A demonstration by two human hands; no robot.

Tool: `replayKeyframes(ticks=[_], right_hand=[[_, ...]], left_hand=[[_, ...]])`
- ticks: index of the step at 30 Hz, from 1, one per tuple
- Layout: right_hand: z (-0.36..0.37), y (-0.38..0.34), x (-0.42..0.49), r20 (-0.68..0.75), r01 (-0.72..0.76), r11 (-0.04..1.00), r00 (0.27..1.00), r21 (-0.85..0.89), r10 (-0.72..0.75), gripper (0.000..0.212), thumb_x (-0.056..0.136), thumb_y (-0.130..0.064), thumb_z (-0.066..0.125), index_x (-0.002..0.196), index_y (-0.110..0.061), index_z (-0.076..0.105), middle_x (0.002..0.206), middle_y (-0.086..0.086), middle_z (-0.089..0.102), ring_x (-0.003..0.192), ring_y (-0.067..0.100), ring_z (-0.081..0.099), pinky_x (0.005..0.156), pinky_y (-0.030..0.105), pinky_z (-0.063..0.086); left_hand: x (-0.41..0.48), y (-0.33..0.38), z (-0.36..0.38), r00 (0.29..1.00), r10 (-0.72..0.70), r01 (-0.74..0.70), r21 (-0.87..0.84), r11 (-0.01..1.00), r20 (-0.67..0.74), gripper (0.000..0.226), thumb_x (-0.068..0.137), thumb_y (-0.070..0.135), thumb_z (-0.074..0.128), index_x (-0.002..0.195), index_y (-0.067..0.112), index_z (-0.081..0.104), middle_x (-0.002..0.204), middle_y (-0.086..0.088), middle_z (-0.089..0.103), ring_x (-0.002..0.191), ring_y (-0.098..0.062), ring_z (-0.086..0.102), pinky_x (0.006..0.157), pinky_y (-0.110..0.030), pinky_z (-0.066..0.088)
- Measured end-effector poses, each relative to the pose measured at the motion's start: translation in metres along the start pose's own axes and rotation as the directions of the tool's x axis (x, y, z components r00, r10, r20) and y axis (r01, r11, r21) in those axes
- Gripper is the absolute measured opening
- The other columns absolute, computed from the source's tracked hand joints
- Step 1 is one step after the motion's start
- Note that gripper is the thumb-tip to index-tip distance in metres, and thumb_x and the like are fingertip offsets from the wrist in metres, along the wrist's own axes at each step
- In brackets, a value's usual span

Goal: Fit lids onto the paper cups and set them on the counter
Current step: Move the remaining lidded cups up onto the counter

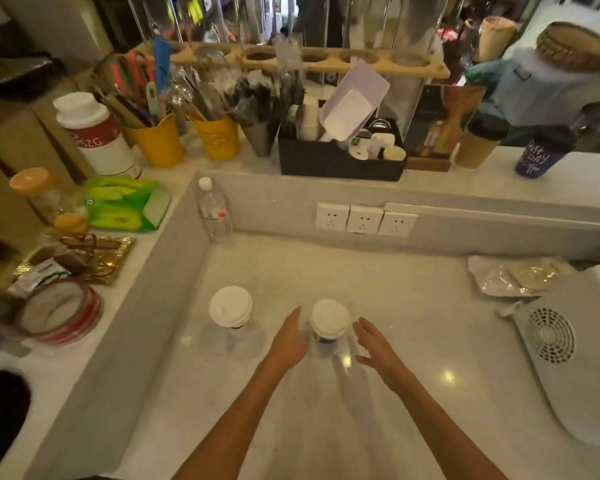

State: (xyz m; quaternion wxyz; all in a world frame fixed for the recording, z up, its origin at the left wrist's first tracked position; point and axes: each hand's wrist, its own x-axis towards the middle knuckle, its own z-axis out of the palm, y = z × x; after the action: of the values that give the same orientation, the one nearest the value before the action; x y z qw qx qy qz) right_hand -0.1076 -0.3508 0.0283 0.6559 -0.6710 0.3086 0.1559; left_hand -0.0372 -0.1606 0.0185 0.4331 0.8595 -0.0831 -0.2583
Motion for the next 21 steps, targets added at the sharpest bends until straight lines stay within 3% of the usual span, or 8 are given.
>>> replayKeyframes(ticks=[2, 4, 7, 9, 13, 16, 21], right_hand=[[0.007, -0.002, 0.002, 0.076, 0.036, 0.999, 0.996, 0.008, -0.037, 0.051, 0.102, -0.036, 0.049, 0.149, -0.027, 0.032, 0.146, -0.004, 0.039, 0.132, 0.019, 0.042, 0.109, 0.049, 0.041], [0.009, -0.008, 0.003, 0.127, 0.075, 0.997, 0.989, -0.009, -0.073, 0.041, 0.101, -0.023, 0.053, 0.139, -0.037, 0.042, 0.143, -0.006, 0.046, 0.127, 0.018, 0.045, 0.107, 0.049, 0.040], [-0.005, -0.023, 0.001, 0.120, 0.194, 0.979, 0.975, -0.055, -0.187, 0.054, 0.096, -0.007, 0.056, 0.137, -0.038, 0.045, 0.143, -0.006, 0.049, 0.131, 0.022, 0.046, 0.106, 0.047, 0.041], [-0.026, -0.040, -0.003, 0.119, 0.329, 0.939, 0.941, -0.103, -0.317, 0.050, 0.095, -0.014, 0.061, 0.138, -0.035, 0.049, 0.141, -0.008, 0.054, 0.130, 0.018, 0.050, 0.106, 0.043, 0.044], [-0.084, -0.097, -0.019, 0.080, 0.476, 0.879, 0.878, -0.029, -0.473, 0.038, 0.087, -0.036, 0.073, 0.123, -0.033, 0.062, 0.124, 0.003, 0.066, 0.104, 0.015, 0.071, 0.087, 0.035, 0.060], [-0.143, -0.141, -0.033, 0.114, 0.495, 0.868, 0.861, 0.032, -0.495, 0.048, 0.077, -0.051, 0.072, 0.117, -0.025, 0.067, 0.120, 0.006, 0.072, 0.102, 0.019, 0.073, 0.089, 0.042, 0.059], [-0.258, -0.188, -0.062, 0.151, 0.506, 0.862, 0.850, 0.035, -0.505, 0.057, 0.071, -0.057, 0.074, 0.114, -0.020, 0.069, 0.107, 0.002, 0.078, 0.093, 0.020, 0.076, 0.086, 0.037, 0.059]], left_hand=[[0.004, 0.001, 0.002, 0.984, 0.140, -0.139, -0.023, 0.990, 0.106, 0.067, 0.086, 0.006, 0.055, 0.148, 0.005, 0.029, 0.153, -0.010, 0.034, 0.141, -0.018, 0.031, 0.110, -0.020, 0.021], [0.005, 0.005, 0.004, 0.974, 0.172, -0.161, -0.080, 0.984, 0.148, 0.072, 0.080, 0.004, 0.058, 0.144, 0.017, 0.027, 0.146, 0.000, 0.037, 0.139, -0.018, 0.034, 0.107, -0.019, 0.024], [0.007, 0.023, 0.003, 0.975, 0.216, -0.209, -0.117, 0.971, 0.050, 0.072, 0.083, 0.001, 0.066, 0.143, 0.020, 0.032, 0.146, 0.001, 0.040, 0.137, -0.021, 0.039, 0.112, -0.029, 0.032], [0.010, 0.051, 0.001, 0.968, 0.250, -0.251, -0.152, 0.956, -0.023, 0.069, 0.084, 0.007, 0.071, 0.144, 0.017, 0.038, 0.144, -0.006, 0.044, 0.130, -0.019, 0.045, 0.111, -0.038, 0.039], [0.011, 0.137, 0.006, 0.954, 0.262, -0.292, -0.259, 0.921, -0.143, 0.068, 0.089, 0.027, 0.072, 0.146, 0.024, 0.036, 0.136, -0.007, 0.042, 0.112, -0.017, 0.057, 0.083, -0.020, 0.055], [0.009, 0.208, 0.023, 0.913, 0.320, -0.390, -0.306, 0.869, -0.253, 0.064, 0.088, 0.029, 0.072, 0.144, 0.024, 0.040, 0.129, -0.008, 0.048, 0.099, -0.011, 0.059, 0.069, -0.010, 0.053], [0.002, 0.313, 0.086, 0.867, 0.372, -0.486, -0.401, 0.776, -0.331, 0.064, 0.085, 0.036, 0.074, 0.140, 0.029, 0.041, 0.122, -0.004, 0.053, 0.090, -0.007, 0.060, 0.064, -0.007, 0.050]])
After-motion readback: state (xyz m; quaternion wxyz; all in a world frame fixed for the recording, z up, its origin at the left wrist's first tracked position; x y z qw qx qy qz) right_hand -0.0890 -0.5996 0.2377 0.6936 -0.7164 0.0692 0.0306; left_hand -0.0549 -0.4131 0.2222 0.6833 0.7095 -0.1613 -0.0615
